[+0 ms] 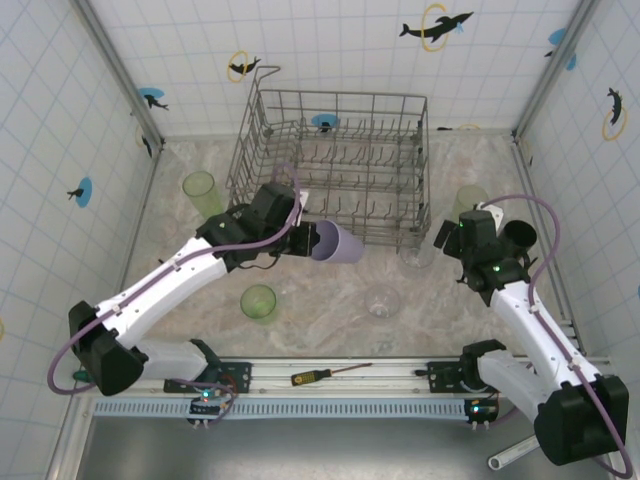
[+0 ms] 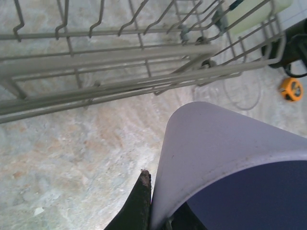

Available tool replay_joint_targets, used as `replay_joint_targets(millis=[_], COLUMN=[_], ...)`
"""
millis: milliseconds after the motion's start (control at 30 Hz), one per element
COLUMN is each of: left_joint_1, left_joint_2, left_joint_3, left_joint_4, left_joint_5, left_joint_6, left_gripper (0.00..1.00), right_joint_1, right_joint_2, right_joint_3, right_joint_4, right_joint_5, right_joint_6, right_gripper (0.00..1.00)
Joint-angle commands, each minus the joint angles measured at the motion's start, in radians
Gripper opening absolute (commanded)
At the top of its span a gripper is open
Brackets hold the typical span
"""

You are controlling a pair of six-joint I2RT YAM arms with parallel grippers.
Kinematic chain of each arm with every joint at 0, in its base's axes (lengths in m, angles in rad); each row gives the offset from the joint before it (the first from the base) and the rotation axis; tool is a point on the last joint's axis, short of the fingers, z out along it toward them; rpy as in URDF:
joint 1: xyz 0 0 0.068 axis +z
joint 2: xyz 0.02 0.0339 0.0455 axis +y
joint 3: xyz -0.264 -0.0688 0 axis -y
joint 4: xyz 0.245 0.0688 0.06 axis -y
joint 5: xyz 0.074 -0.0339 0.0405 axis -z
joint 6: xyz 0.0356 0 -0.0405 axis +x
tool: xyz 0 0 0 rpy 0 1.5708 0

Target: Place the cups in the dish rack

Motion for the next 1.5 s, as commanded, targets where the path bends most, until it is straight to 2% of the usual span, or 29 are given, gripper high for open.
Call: replay_joint_targets(millis=[0, 367, 600, 767, 900, 1033, 1233, 1467], left_joint_1=[-0.007, -0.008, -0.006, -0.001, 0.035, 0.106, 0.237, 0.312], left_joint_2=[0.021, 0.143, 0.244, 0.311, 0.358, 0.392, 0.443, 0.478], left_joint_3=[0.09, 0.34, 0.484, 0.559, 0.609, 0.604, 0.569, 0.498], left_joint_4=[-0.034, -0.036, -0.042, -0.003, 0.034, 0.104, 0.225, 0.412], left_joint_5=[0.043, 0.114, 0.072, -0.011, -0.006, 0.064, 0.241, 0.379], left_joint_6=[0.027, 0.064, 0.126, 0.166, 0.178, 0.159, 0.119, 0.095], left_gripper=[0.0, 0.0, 0.0, 0.0, 0.0, 0.0, 0.0, 0.0], right_joint_1=[-0.007, -0.047, -0.067, -0.068, -0.066, -0.064, -0.046, -0.003], right_joint_2=[-0.019, -0.023, 0.043, 0.09, 0.138, 0.182, 0.22, 0.284], right_joint_3=[0.045, 0.114, 0.191, 0.241, 0.297, 0.342, 0.357, 0.338], right_joint_4=[-0.034, 0.009, 0.029, 0.052, 0.059, 0.076, 0.187, 0.371], right_joint_5=[0.008, -0.103, -0.22, -0.208, -0.23, -0.298, -0.433, -0.564], right_joint_6=[-0.031, -0.106, -0.09, -0.069, -0.054, -0.021, 0.056, 0.195], right_gripper=[1.0, 1.0, 1.0, 1.0, 1.0, 1.0, 1.0, 1.0])
